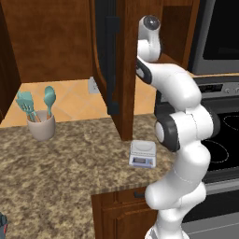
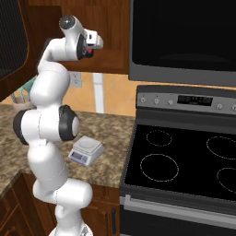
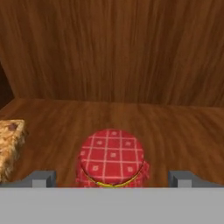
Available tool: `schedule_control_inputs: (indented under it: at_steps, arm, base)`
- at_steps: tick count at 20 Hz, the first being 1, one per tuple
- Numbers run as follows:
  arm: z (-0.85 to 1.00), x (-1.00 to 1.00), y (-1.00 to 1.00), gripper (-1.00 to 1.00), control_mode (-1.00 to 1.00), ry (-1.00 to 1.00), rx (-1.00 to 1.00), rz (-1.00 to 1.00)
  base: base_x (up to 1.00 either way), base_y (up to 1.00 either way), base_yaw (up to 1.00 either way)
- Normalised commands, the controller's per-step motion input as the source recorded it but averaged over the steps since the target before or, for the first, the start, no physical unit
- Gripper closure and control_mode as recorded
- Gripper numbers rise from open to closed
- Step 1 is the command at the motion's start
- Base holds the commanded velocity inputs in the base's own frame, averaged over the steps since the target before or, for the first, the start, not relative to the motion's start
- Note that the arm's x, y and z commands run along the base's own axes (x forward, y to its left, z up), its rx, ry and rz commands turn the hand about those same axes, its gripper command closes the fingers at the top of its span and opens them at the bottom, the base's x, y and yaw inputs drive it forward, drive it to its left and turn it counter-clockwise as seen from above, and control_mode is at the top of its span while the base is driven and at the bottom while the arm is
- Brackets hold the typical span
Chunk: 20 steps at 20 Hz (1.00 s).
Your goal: Pick the jam and place it on the digital scale for weighing, and close the cabinet.
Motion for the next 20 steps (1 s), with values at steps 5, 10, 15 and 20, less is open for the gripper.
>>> schedule_control_inputs:
  at_steps: [5, 10, 15, 20]
  arm:
    - [-0.09, 0.37, 0.00, -1.00, -1.00, 0.00, 0.00, 0.00]
    - [-0.19, 0.34, 0.04, 1.00, -1.00, 0.00, 0.00, 0.00]
    - [-0.28, 0.11, 0.06, 1.00, -1.00, 0.00, 0.00, 0.00]
    - [-0.24, -0.49, 0.03, 1.00, -1.00, -0.04, 0.00, 0.00]
  base:
    - [0.00, 0.00, 0.00]
    - [0.00, 0.00, 0.00]
    - [0.00, 0.00, 0.00]
    - [0.00, 0.00, 0.00]
